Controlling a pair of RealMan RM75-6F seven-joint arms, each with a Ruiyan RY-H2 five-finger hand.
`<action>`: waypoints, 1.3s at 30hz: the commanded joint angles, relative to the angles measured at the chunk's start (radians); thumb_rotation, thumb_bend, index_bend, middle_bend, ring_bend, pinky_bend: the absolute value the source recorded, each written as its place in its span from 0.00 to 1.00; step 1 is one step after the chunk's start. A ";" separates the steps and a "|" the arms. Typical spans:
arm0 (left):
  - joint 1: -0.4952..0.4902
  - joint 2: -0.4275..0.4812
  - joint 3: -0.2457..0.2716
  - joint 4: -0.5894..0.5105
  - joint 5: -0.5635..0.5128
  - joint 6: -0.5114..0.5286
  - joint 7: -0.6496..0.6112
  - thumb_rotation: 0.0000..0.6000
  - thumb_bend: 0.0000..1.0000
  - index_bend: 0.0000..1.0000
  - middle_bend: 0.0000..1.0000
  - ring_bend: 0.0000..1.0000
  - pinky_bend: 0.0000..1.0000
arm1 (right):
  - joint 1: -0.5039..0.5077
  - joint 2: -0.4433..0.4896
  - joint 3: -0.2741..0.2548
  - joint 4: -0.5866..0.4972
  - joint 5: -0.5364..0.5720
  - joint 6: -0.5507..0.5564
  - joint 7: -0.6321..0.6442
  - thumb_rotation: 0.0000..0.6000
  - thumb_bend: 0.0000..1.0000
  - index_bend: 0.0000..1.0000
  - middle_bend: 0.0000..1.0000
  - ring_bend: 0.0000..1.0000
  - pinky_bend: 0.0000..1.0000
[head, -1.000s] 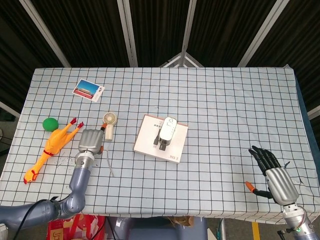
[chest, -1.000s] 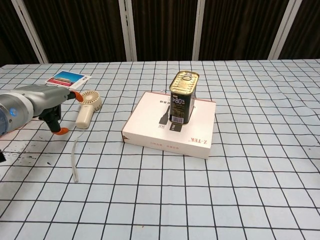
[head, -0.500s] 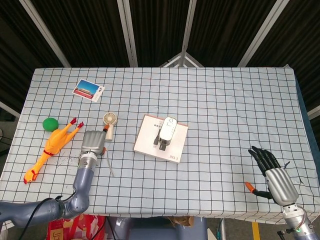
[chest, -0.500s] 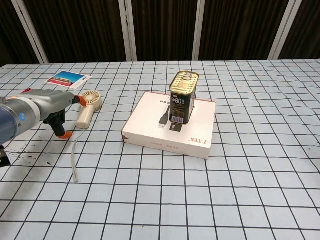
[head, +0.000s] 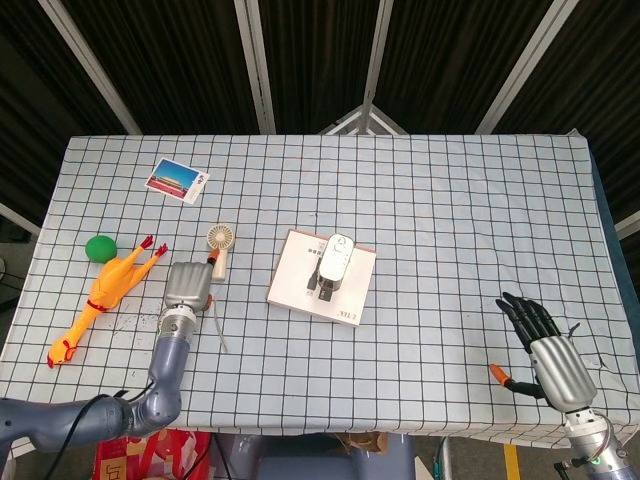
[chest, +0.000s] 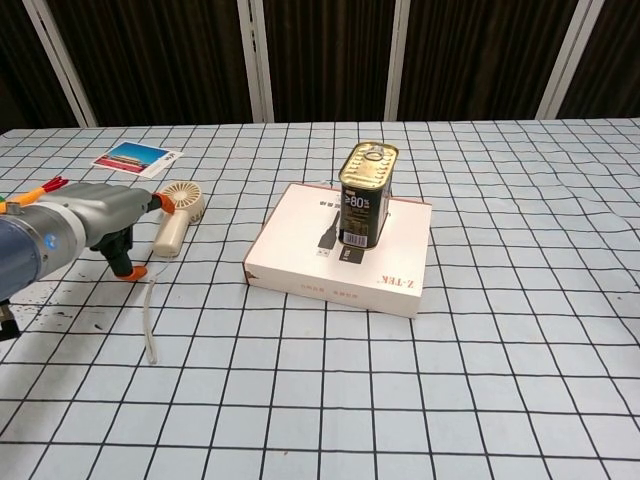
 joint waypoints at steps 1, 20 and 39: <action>-0.003 -0.006 0.007 0.007 -0.008 -0.004 -0.003 1.00 0.46 0.14 1.00 0.83 0.84 | 0.000 0.000 -0.001 0.001 -0.002 0.001 0.000 1.00 0.29 0.00 0.00 0.00 0.06; 0.031 0.081 0.007 -0.119 0.132 0.092 -0.141 1.00 0.46 0.13 1.00 0.83 0.84 | -0.002 -0.004 -0.005 0.003 -0.010 0.006 -0.009 1.00 0.29 0.00 0.00 0.00 0.06; 0.346 0.379 0.219 -0.323 0.668 0.379 -0.604 1.00 0.17 0.00 0.05 0.00 0.00 | -0.005 -0.010 -0.003 0.004 -0.002 0.004 -0.031 1.00 0.29 0.00 0.00 0.00 0.06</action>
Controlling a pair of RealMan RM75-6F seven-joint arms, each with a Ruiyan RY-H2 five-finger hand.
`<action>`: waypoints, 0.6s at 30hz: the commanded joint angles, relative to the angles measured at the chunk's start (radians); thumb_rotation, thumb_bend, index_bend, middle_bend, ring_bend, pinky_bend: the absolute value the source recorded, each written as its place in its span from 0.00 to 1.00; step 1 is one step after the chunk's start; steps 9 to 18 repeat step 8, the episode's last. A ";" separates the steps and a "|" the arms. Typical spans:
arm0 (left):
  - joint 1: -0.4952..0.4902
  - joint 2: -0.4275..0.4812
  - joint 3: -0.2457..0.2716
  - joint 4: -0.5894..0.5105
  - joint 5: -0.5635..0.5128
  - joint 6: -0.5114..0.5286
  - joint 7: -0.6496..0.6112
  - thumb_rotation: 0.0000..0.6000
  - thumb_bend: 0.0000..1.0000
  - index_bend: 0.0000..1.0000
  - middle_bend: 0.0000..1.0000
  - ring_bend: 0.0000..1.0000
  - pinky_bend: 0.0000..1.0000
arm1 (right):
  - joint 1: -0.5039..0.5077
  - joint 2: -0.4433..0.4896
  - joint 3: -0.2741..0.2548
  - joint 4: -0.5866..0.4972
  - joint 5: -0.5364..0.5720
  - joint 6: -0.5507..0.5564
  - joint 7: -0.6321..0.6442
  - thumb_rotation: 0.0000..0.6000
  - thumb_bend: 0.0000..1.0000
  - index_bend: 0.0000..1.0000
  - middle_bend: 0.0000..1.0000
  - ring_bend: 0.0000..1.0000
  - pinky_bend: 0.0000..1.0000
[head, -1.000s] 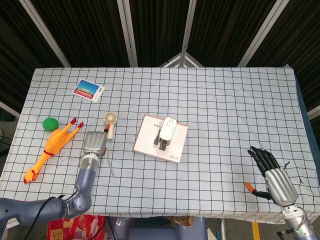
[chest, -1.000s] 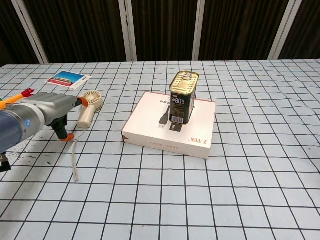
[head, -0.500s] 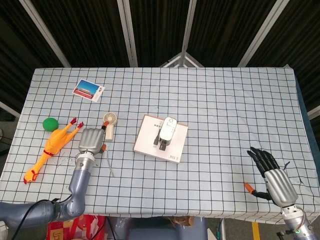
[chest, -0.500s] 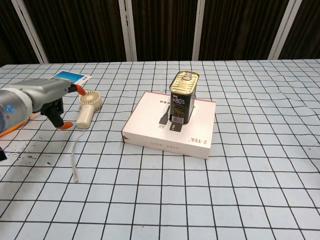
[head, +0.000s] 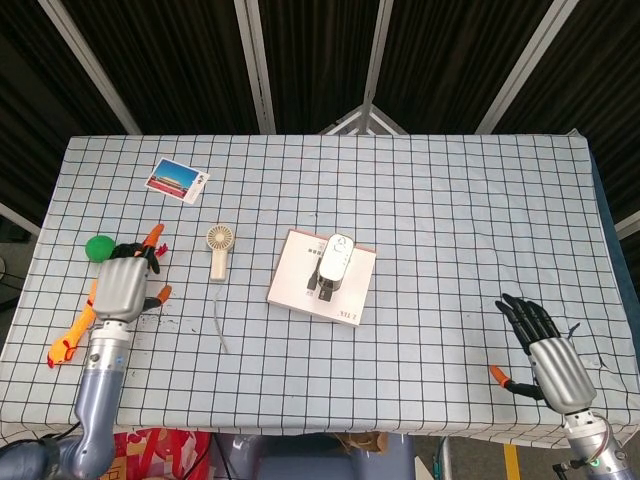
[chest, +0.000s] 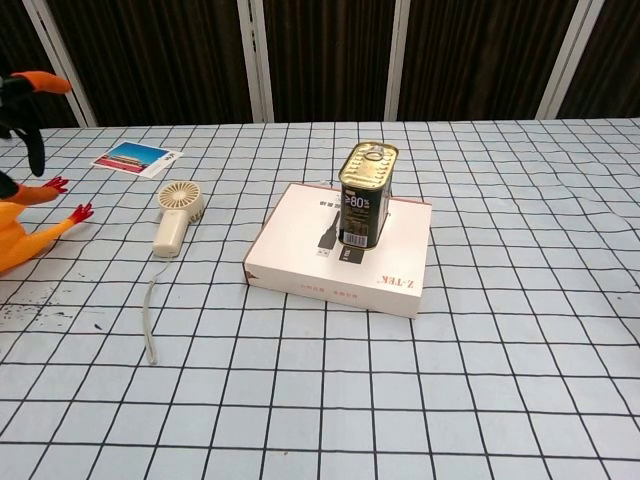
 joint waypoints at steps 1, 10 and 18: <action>0.096 0.102 0.106 -0.028 0.134 0.055 -0.111 1.00 0.13 0.00 0.01 0.00 0.00 | 0.000 -0.001 0.001 -0.001 0.001 0.000 -0.006 1.00 0.29 0.00 0.00 0.00 0.06; 0.235 0.135 0.215 0.080 0.335 0.215 -0.195 1.00 0.06 0.00 0.00 0.00 0.00 | 0.000 -0.007 0.005 -0.002 0.010 -0.004 -0.028 1.00 0.29 0.00 0.00 0.00 0.06; 0.235 0.135 0.215 0.080 0.335 0.215 -0.195 1.00 0.06 0.00 0.00 0.00 0.00 | 0.000 -0.007 0.005 -0.002 0.010 -0.004 -0.028 1.00 0.29 0.00 0.00 0.00 0.06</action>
